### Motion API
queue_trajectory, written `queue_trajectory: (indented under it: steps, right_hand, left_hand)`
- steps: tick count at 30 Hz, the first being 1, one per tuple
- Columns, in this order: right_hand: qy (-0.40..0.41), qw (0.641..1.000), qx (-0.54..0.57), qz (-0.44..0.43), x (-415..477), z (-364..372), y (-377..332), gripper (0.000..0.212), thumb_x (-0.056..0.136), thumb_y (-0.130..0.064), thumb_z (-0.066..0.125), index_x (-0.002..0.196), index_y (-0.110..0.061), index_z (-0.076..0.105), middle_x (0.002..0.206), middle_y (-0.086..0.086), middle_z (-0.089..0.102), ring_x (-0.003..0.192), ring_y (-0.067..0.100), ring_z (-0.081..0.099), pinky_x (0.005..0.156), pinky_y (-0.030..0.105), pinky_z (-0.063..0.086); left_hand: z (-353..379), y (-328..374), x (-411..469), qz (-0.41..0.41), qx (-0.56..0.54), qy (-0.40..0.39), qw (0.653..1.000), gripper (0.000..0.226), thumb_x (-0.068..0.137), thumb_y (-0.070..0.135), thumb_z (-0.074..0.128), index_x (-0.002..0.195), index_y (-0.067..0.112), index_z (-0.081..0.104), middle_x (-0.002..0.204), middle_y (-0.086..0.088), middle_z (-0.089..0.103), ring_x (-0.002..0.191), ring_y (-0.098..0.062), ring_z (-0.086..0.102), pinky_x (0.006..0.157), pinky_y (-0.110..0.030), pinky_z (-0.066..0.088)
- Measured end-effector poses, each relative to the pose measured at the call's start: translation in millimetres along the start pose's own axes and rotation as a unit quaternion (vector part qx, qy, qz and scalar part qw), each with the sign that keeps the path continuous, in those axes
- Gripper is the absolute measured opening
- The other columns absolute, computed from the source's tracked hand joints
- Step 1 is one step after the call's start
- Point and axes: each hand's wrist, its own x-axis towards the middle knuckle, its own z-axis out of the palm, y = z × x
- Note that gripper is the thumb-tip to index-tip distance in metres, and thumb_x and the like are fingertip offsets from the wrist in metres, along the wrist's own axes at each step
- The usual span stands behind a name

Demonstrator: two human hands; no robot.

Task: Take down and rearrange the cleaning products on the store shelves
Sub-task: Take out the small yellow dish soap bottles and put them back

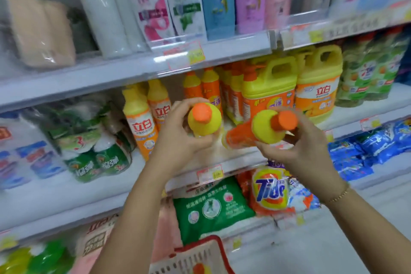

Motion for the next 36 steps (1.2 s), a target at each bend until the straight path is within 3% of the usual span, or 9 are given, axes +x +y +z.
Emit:
queue_trajectory:
  steps: [4, 6, 9, 14, 16, 19, 23, 31, 36]
  right_hand:
    - [-0.050, 0.997, -0.060, -0.026, 46, 27, 4, 0.056, 0.058, -0.034, 0.080, 0.108, -0.031, 0.054, 0.097, -0.022, 0.061, 0.088, -0.008, 0.057, 0.074, 0.007, 0.044]
    - [-0.060, 0.995, -0.078, -0.021, 61, 34, 11, 0.058, 0.058, -0.027, 0.082, 0.109, -0.029, 0.054, 0.094, -0.020, 0.061, 0.083, -0.015, 0.054, 0.070, -0.001, 0.038]
    - [-0.081, 0.993, -0.088, -0.005, 80, 39, 24, 0.058, 0.064, -0.009, 0.083, 0.115, -0.023, 0.059, 0.089, -0.024, 0.061, 0.080, -0.023, 0.054, 0.068, -0.002, 0.038]
    - [-0.126, 0.989, -0.077, 0.025, 112, 49, 40, 0.055, 0.068, -0.018, 0.081, 0.120, -0.018, 0.061, 0.096, -0.007, 0.071, 0.087, 0.006, 0.065, 0.077, 0.024, 0.053]
    - [-0.124, 0.989, -0.066, 0.042, 121, 55, 44, 0.046, 0.072, -0.018, 0.079, 0.115, -0.015, 0.061, 0.095, -0.008, 0.070, 0.084, 0.003, 0.064, 0.072, 0.016, 0.050]
    - [-0.101, 0.991, -0.035, 0.077, 123, 66, 56, 0.042, 0.078, -0.011, 0.074, 0.113, -0.017, 0.051, 0.099, -0.009, 0.065, 0.082, -0.008, 0.058, 0.073, 0.004, 0.045]
    - [-0.104, 0.986, -0.076, 0.109, 100, 80, 85, 0.059, 0.076, -0.014, 0.075, 0.128, -0.014, 0.047, 0.115, 0.005, 0.065, 0.102, 0.016, 0.063, 0.091, 0.038, 0.051]
    - [-0.153, 0.948, -0.193, 0.201, 63, 98, 122, 0.044, 0.079, -0.024, 0.074, 0.118, -0.011, 0.058, 0.111, 0.005, 0.068, 0.101, 0.022, 0.062, 0.082, 0.024, 0.045]
    - [-0.156, 0.944, -0.211, 0.202, 74, 111, 121, 0.044, 0.082, -0.016, 0.070, 0.123, -0.010, 0.056, 0.119, 0.008, 0.065, 0.109, 0.025, 0.059, 0.086, 0.024, 0.041]
  left_hand:
    - [-1, -30, 36, -0.051, 0.021, 0.004, 0.998, 0.067, 0.042, 0.031, 0.075, 0.103, 0.053, 0.059, 0.115, -0.004, 0.062, 0.105, -0.018, 0.062, 0.095, -0.045, 0.050]
    - [-1, -40, 47, -0.066, 0.020, -0.003, 0.998, 0.066, 0.047, 0.028, 0.079, 0.103, 0.056, 0.057, 0.115, 0.001, 0.064, 0.106, -0.016, 0.062, 0.098, -0.044, 0.049]
    - [1, -54, 60, -0.097, -0.040, -0.022, 0.994, 0.067, 0.065, -0.002, 0.081, 0.110, 0.040, 0.055, 0.114, 0.007, 0.064, 0.110, -0.014, 0.060, 0.099, -0.034, 0.049]
    - [12, -75, 77, -0.119, -0.146, -0.020, 0.982, 0.065, 0.069, 0.001, 0.078, 0.121, 0.026, 0.049, 0.130, -0.003, 0.058, 0.116, -0.014, 0.057, 0.092, -0.020, 0.050]
    - [20, -85, 79, -0.136, -0.164, -0.001, 0.977, 0.064, 0.077, 0.002, 0.075, 0.132, 0.017, 0.045, 0.136, -0.006, 0.055, 0.119, -0.014, 0.056, 0.089, -0.018, 0.050]
    - [32, -98, 76, -0.170, -0.170, -0.002, 0.971, 0.087, 0.060, 0.021, 0.087, 0.136, 0.018, 0.044, 0.133, -0.003, 0.058, 0.117, -0.014, 0.059, 0.094, -0.032, 0.052]
    - [48, -111, 56, -0.210, -0.135, -0.010, 0.968, 0.060, 0.068, 0.014, 0.084, 0.115, 0.034, 0.051, 0.112, 0.008, 0.066, 0.091, 0.004, 0.065, 0.078, -0.021, 0.054]
    - [70, -133, 26, -0.253, -0.032, 0.053, 0.965, 0.053, 0.072, 0.015, 0.082, 0.111, 0.025, 0.047, 0.097, 0.014, 0.059, 0.081, 0.005, 0.056, 0.066, -0.007, 0.043]
    - [68, -140, 34, -0.261, -0.025, 0.085, 0.961, 0.061, 0.077, 0.017, 0.079, 0.130, 0.015, 0.050, 0.109, 0.003, 0.063, 0.095, -0.013, 0.061, 0.087, -0.034, 0.054]
